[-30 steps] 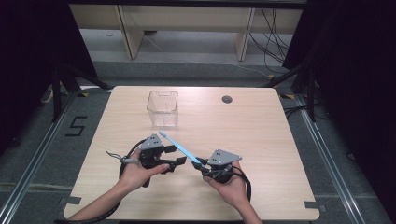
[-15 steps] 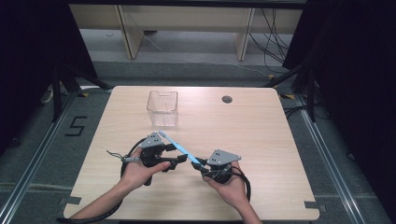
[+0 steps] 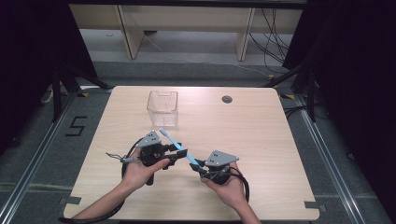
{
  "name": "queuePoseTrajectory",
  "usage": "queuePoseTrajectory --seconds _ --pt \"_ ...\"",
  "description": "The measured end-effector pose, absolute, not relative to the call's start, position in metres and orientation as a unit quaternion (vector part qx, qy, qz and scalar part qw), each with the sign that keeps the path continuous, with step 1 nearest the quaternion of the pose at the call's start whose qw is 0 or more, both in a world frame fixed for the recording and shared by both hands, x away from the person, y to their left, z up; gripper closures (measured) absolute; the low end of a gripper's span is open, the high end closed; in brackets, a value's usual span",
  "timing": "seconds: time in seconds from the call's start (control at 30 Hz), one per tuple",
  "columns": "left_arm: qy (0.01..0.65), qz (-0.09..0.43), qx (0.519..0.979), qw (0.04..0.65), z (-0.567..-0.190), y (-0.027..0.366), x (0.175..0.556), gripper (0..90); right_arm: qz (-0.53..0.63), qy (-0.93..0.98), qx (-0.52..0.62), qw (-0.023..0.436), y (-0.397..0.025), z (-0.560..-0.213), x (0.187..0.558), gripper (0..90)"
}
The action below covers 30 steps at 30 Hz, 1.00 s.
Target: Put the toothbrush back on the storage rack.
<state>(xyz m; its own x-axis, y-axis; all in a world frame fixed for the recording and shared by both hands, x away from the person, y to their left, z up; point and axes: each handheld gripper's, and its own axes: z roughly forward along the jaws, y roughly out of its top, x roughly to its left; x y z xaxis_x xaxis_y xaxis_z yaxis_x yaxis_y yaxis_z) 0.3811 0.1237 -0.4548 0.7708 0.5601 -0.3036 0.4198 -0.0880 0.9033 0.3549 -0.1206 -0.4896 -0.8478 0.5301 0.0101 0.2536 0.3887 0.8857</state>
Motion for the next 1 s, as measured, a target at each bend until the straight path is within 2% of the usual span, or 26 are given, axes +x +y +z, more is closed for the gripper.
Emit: queuePoseTrajectory --seconds 0.2,0.4,0.5,0.63,0.7,1.0 --pt "0.313 0.054 0.731 0.603 -0.449 0.122 0.377 70.9 0.495 0.826 0.231 0.138 -0.115 -0.493 0.354 78.3" --pt "0.303 0.041 0.73 0.612 -0.446 0.12 0.373 77.5 0.489 0.831 0.228 0.131 -0.109 -0.495 0.353 77.5" --pt "0.295 0.035 0.73 0.615 -0.444 0.119 0.37 81.7 0.492 0.83 0.223 0.139 -0.107 -0.496 0.354 71.7" --pt "0.287 0.043 0.73 0.619 -0.441 0.12 0.368 82.7 0.493 0.827 0.232 0.137 -0.106 -0.496 0.354 65.5" --pt "0.288 0.051 0.731 0.617 -0.438 0.123 0.369 82.8 0.49 0.828 0.238 0.133 -0.107 -0.496 0.353 58.4" --pt "0.297 0.076 0.734 0.606 -0.432 0.131 0.371 82.9 0.491 0.823 0.239 0.158 -0.113 -0.49 0.354 52.7"
